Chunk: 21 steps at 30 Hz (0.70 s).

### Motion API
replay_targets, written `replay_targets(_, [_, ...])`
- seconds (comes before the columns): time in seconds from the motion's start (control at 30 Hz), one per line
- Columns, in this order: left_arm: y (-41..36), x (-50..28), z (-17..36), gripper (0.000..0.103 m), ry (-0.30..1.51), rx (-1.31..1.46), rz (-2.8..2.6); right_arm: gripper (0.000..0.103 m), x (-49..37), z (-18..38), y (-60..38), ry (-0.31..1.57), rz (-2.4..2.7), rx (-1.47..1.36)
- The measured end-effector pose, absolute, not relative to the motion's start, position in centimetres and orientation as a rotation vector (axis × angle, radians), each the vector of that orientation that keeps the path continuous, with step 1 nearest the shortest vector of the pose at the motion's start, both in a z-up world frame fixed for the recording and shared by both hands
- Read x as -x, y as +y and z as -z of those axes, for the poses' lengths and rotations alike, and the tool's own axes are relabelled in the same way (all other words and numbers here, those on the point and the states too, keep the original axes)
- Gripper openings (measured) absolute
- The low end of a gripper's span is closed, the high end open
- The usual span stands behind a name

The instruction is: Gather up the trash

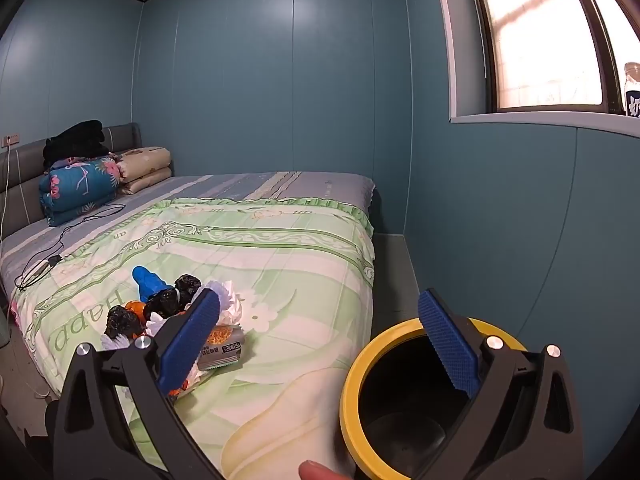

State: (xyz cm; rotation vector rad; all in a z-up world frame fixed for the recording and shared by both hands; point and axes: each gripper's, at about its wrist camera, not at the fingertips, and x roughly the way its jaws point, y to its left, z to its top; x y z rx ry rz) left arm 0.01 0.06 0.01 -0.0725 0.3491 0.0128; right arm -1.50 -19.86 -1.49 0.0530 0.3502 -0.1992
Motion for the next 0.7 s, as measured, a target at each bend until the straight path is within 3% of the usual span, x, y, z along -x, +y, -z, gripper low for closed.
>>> replay_targets(0.7, [-0.25, -0.39, 0.64, 0.096, 0.356, 0.075, -0.012, 0.095, 1.53, 1.69, -19.96, 0.352, 0.200, -0.053])
